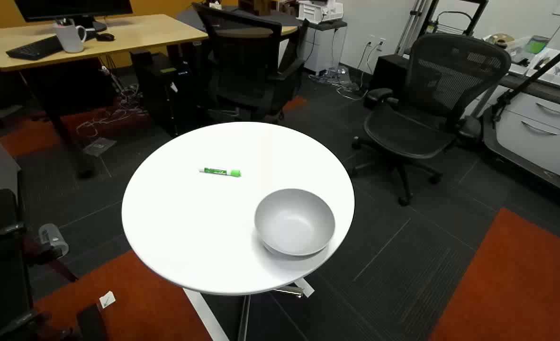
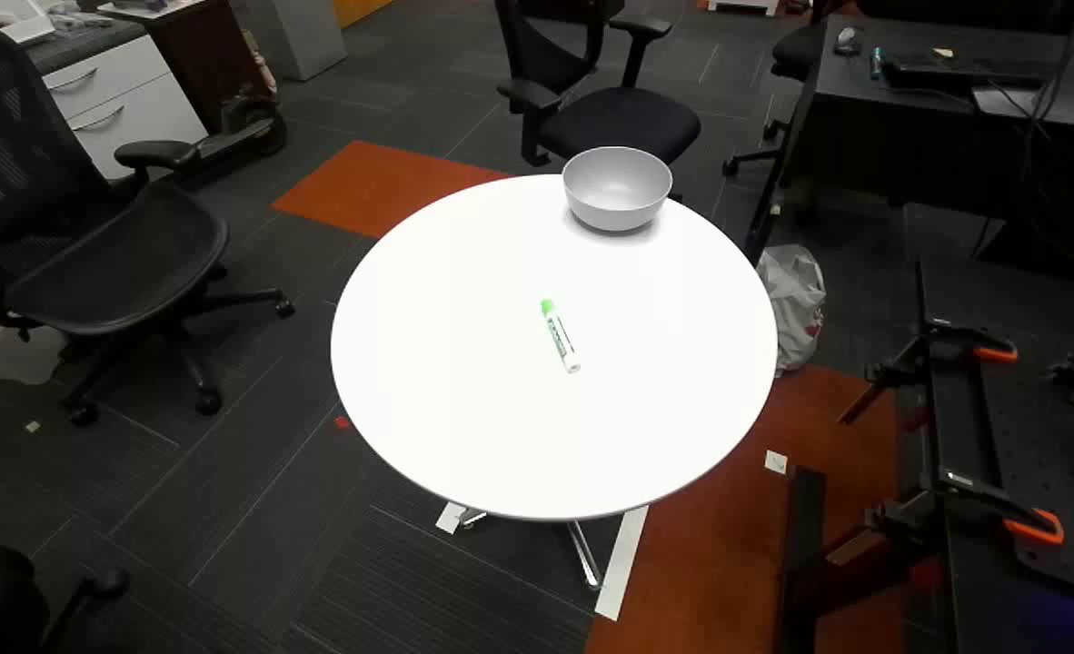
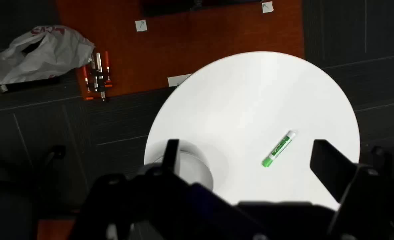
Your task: Put the marker in the bowl
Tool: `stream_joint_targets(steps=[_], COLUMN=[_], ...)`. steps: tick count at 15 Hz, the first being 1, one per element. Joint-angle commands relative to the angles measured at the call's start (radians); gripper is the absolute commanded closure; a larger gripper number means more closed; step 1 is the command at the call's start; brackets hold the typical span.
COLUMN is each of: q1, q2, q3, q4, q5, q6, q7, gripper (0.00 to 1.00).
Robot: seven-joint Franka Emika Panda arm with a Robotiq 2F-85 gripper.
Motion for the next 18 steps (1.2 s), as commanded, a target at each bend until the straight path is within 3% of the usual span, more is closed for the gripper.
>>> stream_joint_targets(steps=[1,6,10,18], q1=[-0.021,-0.021,-0.004,0.039], q2=[0.003,0.003,0.077,0.319], q3=[0.017,0.017,0.043,0.170], q4=[0.003,0.003,0.016,0.015], q5=[0.005,0.005,0.044,0.190], q6=[-0.003,-0.003,0.045,0.319], q7=[-0.005,-0.005,0.052,0.421], gripper=[0.00,0.00,0.00,0.00])
